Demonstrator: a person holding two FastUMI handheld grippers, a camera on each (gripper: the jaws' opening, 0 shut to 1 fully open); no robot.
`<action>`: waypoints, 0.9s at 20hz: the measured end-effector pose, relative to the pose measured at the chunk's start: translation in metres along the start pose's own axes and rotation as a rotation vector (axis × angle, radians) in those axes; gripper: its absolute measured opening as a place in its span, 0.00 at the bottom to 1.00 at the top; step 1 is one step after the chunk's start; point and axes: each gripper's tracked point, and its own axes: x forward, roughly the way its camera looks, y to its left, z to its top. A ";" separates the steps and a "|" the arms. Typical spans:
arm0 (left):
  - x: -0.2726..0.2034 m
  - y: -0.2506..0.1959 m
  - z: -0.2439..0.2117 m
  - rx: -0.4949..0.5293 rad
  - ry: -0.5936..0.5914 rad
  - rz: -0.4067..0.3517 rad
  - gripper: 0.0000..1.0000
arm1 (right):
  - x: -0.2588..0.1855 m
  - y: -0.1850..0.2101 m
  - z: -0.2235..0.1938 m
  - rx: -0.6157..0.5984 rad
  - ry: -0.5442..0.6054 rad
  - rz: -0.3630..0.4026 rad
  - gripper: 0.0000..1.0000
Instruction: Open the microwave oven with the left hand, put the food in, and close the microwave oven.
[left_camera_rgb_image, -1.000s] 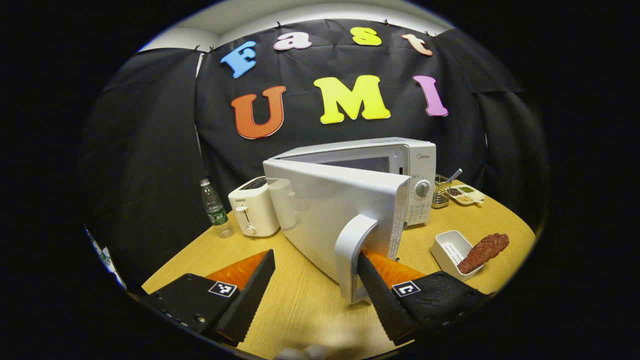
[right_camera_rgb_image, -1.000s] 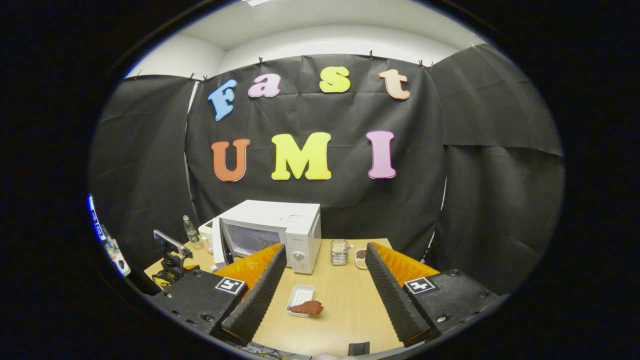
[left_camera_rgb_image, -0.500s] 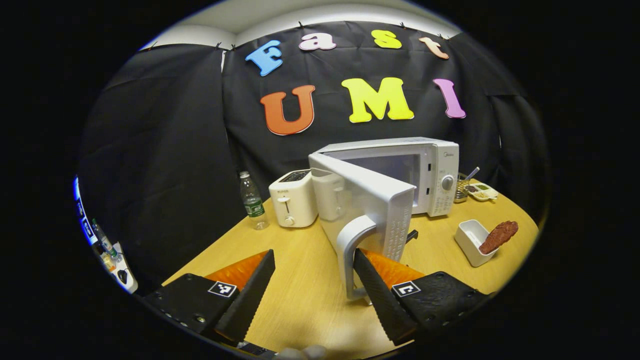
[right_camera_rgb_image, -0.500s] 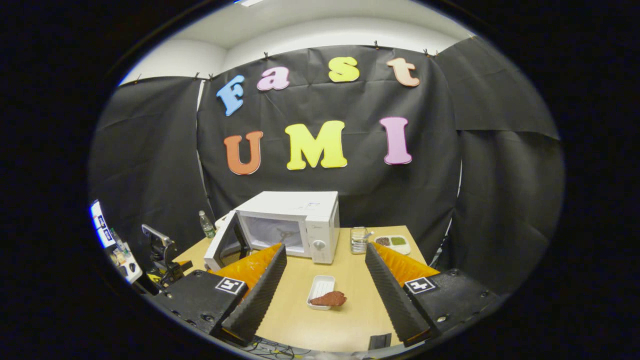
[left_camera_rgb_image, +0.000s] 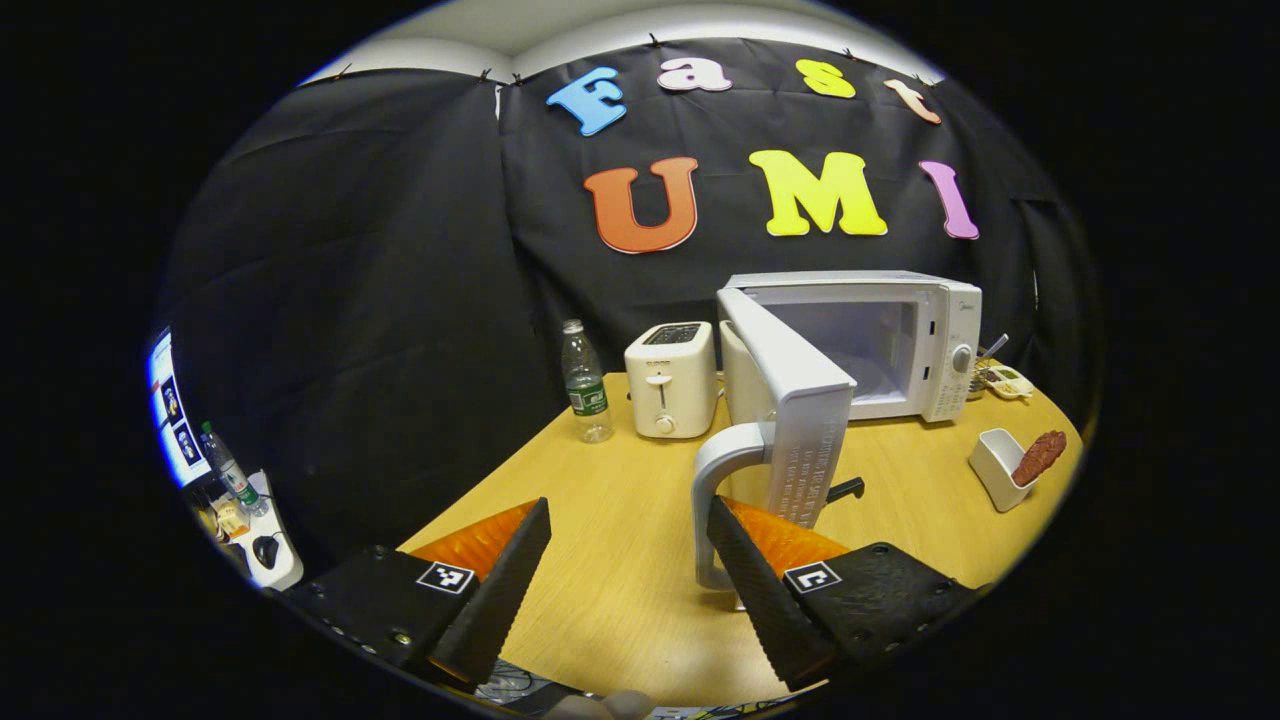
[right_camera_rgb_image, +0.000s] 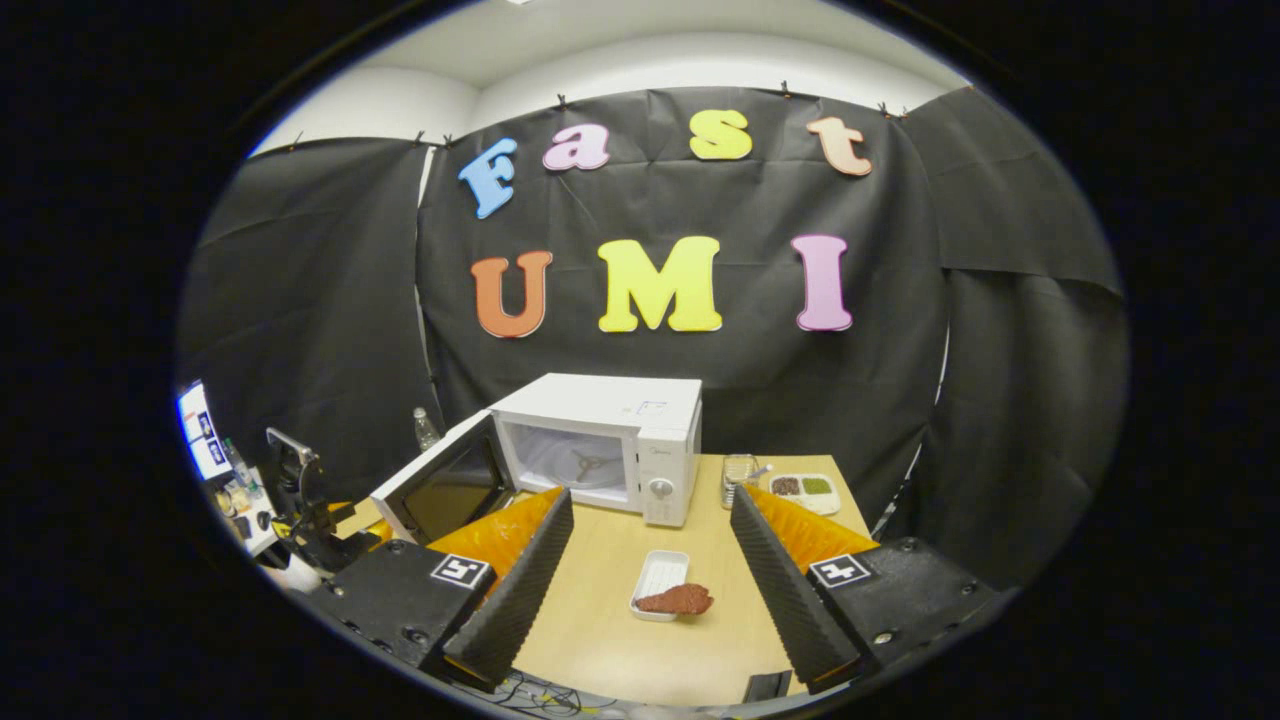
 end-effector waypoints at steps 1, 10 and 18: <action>0.002 0.011 0.002 -0.006 -0.002 0.024 0.96 | 0.003 0.002 -0.001 -0.001 0.005 0.005 0.95; 0.006 0.050 -0.003 -0.038 0.013 0.099 0.93 | 0.050 -0.013 -0.060 0.032 0.102 0.006 1.00; -0.050 0.029 0.017 -0.079 0.019 0.104 0.96 | 0.108 -0.070 -0.201 0.256 0.401 0.049 0.89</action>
